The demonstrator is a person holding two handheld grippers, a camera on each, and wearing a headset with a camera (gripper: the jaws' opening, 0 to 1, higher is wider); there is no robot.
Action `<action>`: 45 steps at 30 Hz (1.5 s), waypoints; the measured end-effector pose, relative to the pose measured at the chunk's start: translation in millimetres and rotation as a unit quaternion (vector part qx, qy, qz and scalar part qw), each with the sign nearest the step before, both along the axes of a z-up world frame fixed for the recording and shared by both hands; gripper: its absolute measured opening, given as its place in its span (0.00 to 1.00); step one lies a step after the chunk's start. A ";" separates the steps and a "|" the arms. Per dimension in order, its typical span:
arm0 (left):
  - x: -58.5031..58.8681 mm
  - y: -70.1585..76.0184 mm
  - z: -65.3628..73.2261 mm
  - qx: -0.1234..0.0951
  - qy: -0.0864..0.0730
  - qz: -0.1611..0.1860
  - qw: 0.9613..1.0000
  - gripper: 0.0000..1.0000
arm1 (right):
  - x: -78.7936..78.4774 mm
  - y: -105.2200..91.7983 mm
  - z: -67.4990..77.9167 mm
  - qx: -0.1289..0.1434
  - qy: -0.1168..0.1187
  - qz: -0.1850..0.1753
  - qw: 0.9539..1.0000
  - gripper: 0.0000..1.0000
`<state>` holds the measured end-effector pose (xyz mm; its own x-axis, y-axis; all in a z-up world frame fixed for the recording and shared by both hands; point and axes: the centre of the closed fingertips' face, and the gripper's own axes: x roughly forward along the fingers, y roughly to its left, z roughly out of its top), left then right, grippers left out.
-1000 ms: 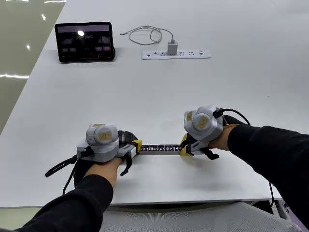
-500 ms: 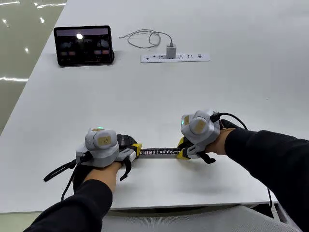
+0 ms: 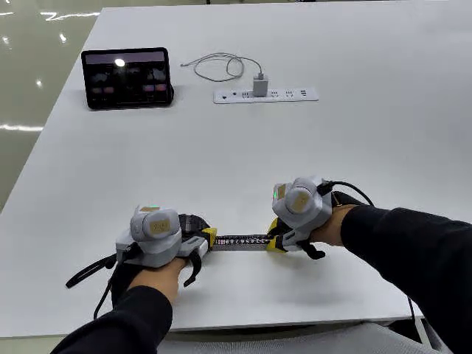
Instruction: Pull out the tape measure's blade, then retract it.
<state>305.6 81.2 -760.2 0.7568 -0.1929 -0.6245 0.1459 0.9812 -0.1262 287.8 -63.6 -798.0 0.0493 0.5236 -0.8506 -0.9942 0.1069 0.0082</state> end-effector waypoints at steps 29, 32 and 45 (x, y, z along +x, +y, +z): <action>0.5 -0.2 0.2 -0.003 -0.001 -0.006 1.000 0.58 | -1.4 15.7 2.7 0.016 0.007 0.003 1.000 0.11; 0.4 -0.3 -0.1 -0.002 0.000 -0.006 1.000 0.58 | -1.5 18.1 2.7 0.018 0.007 0.003 1.000 0.11; 0.4 0.0 -0.2 -0.003 0.002 -0.001 1.000 0.58 | -0.4 25.8 2.5 0.024 0.010 0.014 1.000 0.11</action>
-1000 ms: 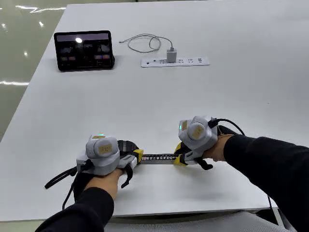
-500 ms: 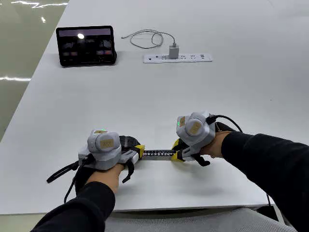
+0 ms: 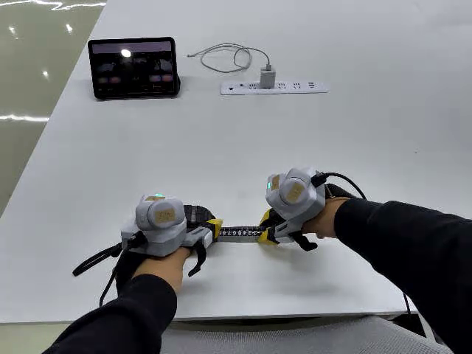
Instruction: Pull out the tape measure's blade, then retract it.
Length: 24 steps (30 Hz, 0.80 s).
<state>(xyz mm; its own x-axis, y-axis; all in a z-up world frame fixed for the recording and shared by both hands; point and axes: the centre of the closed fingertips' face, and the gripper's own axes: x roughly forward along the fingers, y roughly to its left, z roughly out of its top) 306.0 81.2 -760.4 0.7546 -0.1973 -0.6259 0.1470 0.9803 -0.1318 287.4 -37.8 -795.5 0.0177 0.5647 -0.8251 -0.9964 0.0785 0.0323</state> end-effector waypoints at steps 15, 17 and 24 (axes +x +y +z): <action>1.0 -0.1 -0.7 -0.002 0.002 0.005 1.000 0.58 | 2.3 19.0 -0.9 0.009 -0.012 0.018 1.000 0.11; 1.0 0.1 -0.6 -0.002 0.003 0.005 1.000 0.58 | 2.0 19.6 -0.9 0.010 -0.013 0.023 1.000 0.11; 1.6 0.7 -0.9 -0.002 0.002 0.005 1.000 0.58 | 1.3 22.9 -1.2 0.018 -0.013 0.020 1.000 0.11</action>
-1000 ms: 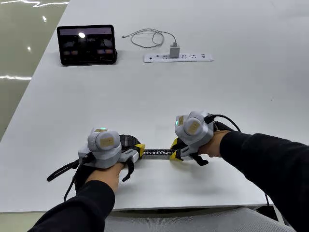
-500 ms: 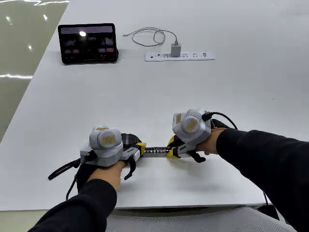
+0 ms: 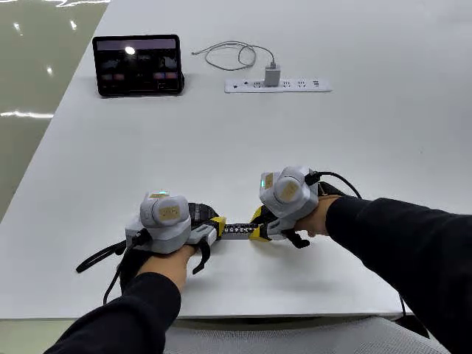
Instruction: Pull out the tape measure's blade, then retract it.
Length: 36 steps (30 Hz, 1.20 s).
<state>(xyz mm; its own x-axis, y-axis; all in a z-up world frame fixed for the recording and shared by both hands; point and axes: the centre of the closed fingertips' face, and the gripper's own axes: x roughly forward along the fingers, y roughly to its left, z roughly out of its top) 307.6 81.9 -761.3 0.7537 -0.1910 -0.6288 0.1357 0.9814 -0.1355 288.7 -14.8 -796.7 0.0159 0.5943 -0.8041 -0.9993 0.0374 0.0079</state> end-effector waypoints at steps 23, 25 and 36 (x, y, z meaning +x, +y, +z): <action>-0.1 0.5 1.3 -0.002 -0.003 0.002 1.000 0.58 | -0.7 18.7 2.2 0.018 0.000 0.002 1.000 0.10; -0.4 0.3 1.4 -0.001 -0.002 0.002 1.000 0.58 | -1.1 19.3 2.0 0.017 0.000 0.001 1.000 0.10; -0.1 0.5 2.0 -0.008 -0.003 0.006 1.000 0.58 | 0.1 25.3 1.3 0.025 0.007 -0.004 1.000 0.10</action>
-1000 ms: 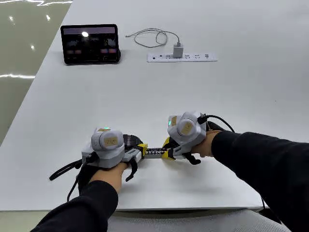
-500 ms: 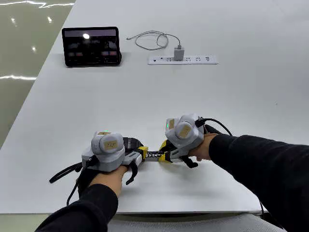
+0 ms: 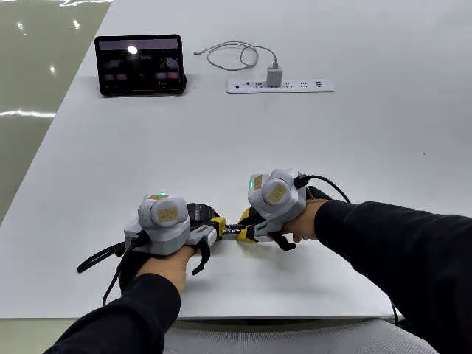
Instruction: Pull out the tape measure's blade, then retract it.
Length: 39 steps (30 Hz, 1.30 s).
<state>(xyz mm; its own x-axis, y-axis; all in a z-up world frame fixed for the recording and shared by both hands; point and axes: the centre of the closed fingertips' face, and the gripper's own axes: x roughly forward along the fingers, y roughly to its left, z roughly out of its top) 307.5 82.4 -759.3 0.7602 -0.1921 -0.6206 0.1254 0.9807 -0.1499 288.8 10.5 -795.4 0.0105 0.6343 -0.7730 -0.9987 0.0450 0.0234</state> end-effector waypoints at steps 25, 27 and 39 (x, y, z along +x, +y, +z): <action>-0.9 -0.3 0.2 0.000 0.000 -0.003 1.000 0.58 | -1.5 14.7 -0.3 0.008 0.000 -0.003 1.000 0.11; -0.8 -0.3 0.4 0.000 -0.001 -0.003 1.000 0.58 | -1.8 15.1 0.0 0.009 -0.004 0.000 1.000 0.11; 0.0 0.2 -0.1 0.000 -0.001 -0.003 1.000 0.58 | -2.2 13.1 2.2 0.026 -0.031 0.021 0.999 0.12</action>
<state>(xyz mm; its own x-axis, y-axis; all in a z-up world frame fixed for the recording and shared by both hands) 307.5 82.6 -759.5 0.7605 -0.1972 -0.6187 0.1326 0.9799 -0.1493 286.6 23.6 -793.1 0.0291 0.6746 -0.7376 -0.9993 0.0032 -0.0364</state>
